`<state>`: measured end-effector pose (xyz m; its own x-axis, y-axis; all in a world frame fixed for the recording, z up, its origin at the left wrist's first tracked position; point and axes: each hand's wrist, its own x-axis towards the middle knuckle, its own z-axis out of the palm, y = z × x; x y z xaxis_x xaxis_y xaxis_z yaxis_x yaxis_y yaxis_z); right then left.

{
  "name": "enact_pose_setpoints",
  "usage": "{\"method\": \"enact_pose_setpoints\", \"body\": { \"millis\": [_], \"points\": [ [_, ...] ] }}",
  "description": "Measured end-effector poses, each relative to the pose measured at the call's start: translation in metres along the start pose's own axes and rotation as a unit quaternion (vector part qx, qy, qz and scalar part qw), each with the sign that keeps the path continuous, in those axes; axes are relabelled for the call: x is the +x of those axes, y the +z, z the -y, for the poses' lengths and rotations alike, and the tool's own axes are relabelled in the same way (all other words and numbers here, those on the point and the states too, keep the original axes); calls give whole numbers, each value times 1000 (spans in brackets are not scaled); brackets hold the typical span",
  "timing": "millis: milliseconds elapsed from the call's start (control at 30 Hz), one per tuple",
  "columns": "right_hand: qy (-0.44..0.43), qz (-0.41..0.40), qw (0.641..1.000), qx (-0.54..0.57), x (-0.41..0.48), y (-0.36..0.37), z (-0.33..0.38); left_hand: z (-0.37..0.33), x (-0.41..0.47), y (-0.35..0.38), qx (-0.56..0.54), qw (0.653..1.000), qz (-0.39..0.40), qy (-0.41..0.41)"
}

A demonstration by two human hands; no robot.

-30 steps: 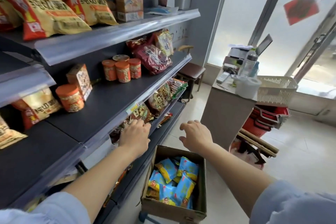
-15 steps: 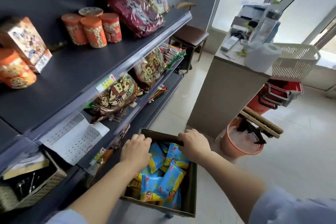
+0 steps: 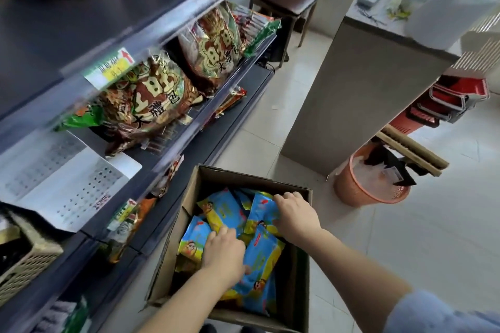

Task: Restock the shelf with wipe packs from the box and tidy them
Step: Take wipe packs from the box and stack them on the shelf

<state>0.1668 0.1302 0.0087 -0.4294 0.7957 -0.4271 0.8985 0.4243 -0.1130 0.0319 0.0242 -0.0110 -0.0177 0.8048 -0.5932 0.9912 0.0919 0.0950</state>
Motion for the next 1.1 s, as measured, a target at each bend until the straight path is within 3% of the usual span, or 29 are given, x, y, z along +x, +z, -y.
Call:
{"method": "enact_pose_setpoints", "body": {
  "millis": [233, 433, 633, 767, 933, 1100],
  "points": [
    [37, 13, 999, 18, 16, 23, -6, -12, 14, 20, -4, 999, -39, 2],
    [9, 25, 997, -66, 19, 18, -6, 2, 12, 4, -156, 986, -46, -39],
    [-29, 9, 1000, 4, 8, -16, 1, 39, -2, -32, -346, 932, -44, -99],
    [28, -8, 990, 139, 5, -55, 11, 54, -28, -61, -436, 888, -80, -120],
    [71, 54, 955, 284, 6, -107, 20, 68, -70, -104, -512, 831, -164, -143],
    [2, 130, 935, 330, -8, -165, 45, 89, -119, -150, -556, 791, -207, -151]
  ]
}}
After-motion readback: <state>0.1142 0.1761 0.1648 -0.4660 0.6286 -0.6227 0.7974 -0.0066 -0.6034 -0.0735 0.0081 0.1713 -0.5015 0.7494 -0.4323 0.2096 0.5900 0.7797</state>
